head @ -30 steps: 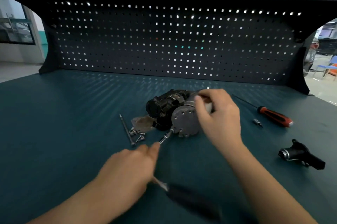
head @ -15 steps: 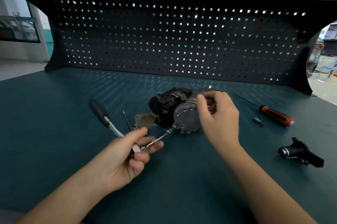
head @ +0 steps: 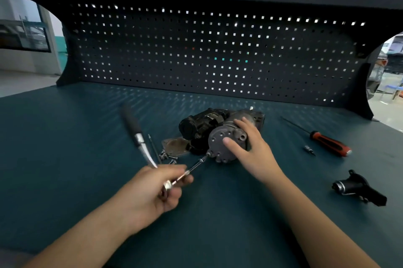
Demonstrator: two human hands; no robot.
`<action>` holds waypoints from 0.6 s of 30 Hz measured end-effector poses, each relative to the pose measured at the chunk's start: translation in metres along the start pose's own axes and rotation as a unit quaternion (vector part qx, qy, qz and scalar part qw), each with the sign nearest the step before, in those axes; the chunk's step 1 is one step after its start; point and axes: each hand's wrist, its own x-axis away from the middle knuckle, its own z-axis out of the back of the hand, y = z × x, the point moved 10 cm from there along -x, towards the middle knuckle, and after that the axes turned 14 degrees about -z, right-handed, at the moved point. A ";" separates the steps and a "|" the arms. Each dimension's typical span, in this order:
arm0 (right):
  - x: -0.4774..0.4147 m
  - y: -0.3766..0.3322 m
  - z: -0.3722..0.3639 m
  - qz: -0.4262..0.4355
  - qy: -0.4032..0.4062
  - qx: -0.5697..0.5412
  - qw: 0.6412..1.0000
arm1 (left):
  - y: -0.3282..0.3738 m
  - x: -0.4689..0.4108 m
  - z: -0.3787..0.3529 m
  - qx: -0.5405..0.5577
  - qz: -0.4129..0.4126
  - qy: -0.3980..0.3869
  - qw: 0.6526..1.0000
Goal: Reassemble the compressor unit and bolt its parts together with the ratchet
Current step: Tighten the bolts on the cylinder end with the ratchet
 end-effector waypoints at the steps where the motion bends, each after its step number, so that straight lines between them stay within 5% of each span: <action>1: 0.000 -0.001 0.001 0.007 0.013 -0.002 1.000 | -0.008 0.003 -0.007 0.161 0.060 0.018 0.985; 2: -0.001 -0.002 0.002 0.012 0.027 -0.002 1.000 | -0.009 0.004 -0.013 0.262 0.085 0.026 0.961; 4: -0.001 -0.003 0.003 0.020 0.050 0.014 0.998 | -0.005 0.005 -0.017 0.251 0.072 0.009 0.965; 7: -0.001 -0.006 0.004 0.030 0.074 0.058 0.995 | 0.004 0.002 -0.009 0.002 -0.004 -0.005 1.000; 9: -0.002 -0.005 0.003 0.028 0.079 0.079 0.993 | 0.021 0.003 -0.014 -0.241 -0.104 -0.065 0.963; 10: -0.002 -0.005 0.003 0.026 0.080 0.087 0.993 | 0.030 0.006 -0.024 -0.396 -0.169 -0.112 0.896; 12: -0.002 -0.004 0.003 0.021 0.083 0.097 0.992 | 0.034 0.014 -0.045 -0.688 -0.262 -0.172 0.655; 13: -0.002 -0.005 0.003 0.019 0.084 0.099 0.991 | 0.032 0.017 -0.050 -0.749 -0.300 -0.180 0.563; 14: -0.002 -0.005 0.002 0.019 0.083 0.099 0.991 | 0.037 0.016 -0.050 -0.751 -0.326 -0.163 0.551; 15: -0.002 -0.004 0.003 0.018 0.084 0.098 0.991 | 0.045 0.013 -0.044 -0.715 -0.341 -0.137 0.595; 18: -0.003 -0.003 0.004 0.010 0.092 0.085 0.992 | 0.049 -0.002 -0.006 -0.364 -0.208 -0.052 0.906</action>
